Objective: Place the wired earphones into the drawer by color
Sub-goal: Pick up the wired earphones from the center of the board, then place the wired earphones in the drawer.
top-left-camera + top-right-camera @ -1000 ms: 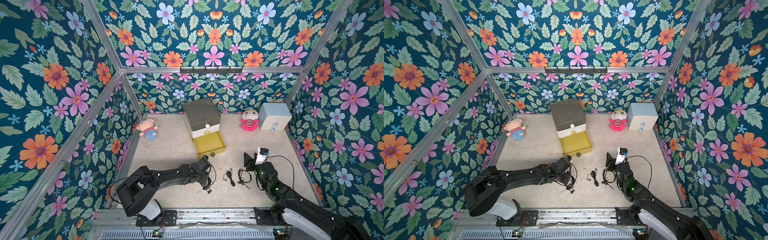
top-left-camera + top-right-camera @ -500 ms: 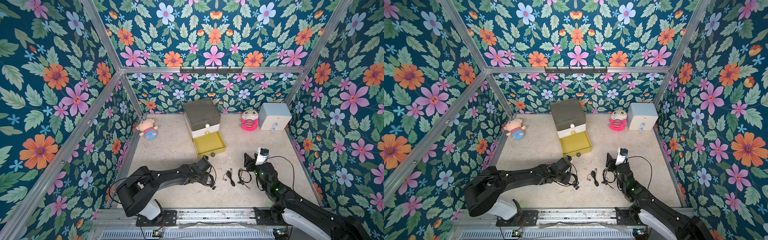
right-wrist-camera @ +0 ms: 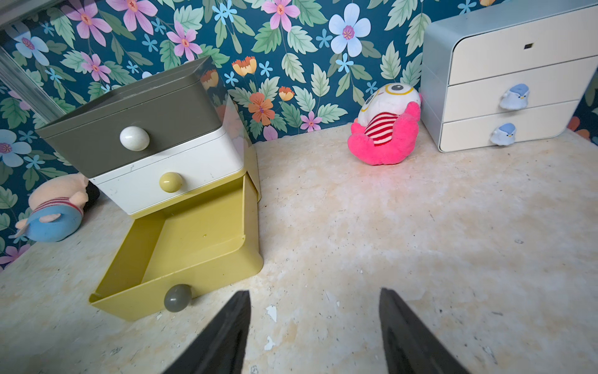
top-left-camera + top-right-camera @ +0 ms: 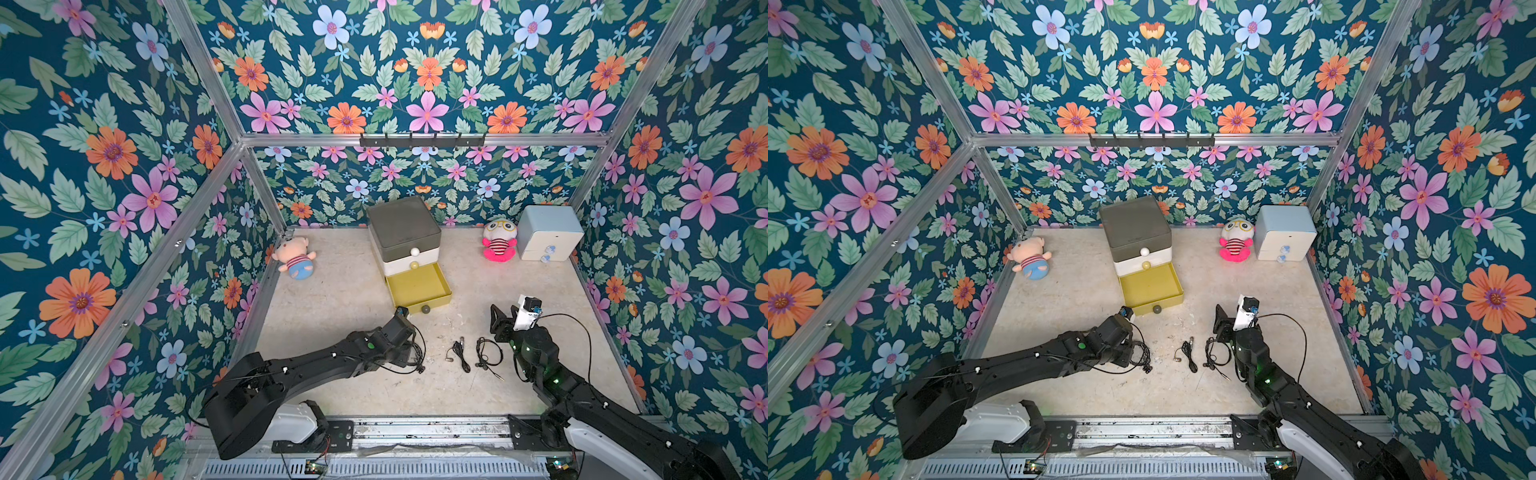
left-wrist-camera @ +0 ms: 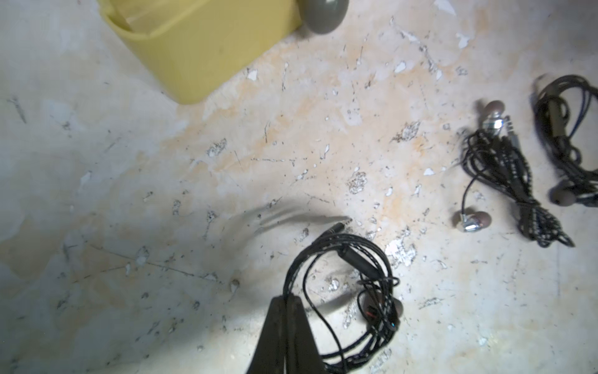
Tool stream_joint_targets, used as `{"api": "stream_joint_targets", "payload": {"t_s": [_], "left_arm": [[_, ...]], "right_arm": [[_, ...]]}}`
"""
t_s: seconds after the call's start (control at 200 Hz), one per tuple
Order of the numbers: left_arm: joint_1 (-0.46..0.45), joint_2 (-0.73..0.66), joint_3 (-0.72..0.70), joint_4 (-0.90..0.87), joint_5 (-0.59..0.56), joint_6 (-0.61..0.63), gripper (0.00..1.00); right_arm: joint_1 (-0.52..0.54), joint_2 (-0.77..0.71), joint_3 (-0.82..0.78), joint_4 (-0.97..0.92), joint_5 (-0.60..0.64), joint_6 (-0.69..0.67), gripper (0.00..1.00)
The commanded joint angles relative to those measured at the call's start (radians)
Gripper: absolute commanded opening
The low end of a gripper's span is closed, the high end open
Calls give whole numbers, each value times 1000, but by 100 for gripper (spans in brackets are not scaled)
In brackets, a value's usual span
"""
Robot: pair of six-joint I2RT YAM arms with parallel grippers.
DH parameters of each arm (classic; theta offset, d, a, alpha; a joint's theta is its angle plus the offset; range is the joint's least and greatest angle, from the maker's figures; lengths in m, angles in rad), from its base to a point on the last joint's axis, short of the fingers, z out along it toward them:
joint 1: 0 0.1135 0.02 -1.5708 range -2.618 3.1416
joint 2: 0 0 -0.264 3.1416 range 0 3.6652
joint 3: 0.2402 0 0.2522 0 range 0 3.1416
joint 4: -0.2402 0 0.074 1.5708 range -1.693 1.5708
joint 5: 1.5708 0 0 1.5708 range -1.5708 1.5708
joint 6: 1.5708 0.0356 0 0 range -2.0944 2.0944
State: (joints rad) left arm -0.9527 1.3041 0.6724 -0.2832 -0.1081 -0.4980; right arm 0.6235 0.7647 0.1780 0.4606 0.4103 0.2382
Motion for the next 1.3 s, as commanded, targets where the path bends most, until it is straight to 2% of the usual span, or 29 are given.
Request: {"api": "stream_joint_targets", "payload": {"t_s": [0.0,0.46,0.66,0.94,1.295], "left_arm": [[0,-43,0,2,-53,-12,0],[3,-134,51,154,-104,-4,0],[24,-91,103,247,-142,26,0],[106,-12,125,420,-163,27,0],[205,86,45,676,-186,-50,0]], "right_arm": [[0,-5,-4,10,19,-6,68],[1,10,-8,24,8,-7,68],[1,9,-8,24,8,-7,68],[0,5,-11,27,6,-7,68],[-1,-19,-18,23,8,-8,68]]}}
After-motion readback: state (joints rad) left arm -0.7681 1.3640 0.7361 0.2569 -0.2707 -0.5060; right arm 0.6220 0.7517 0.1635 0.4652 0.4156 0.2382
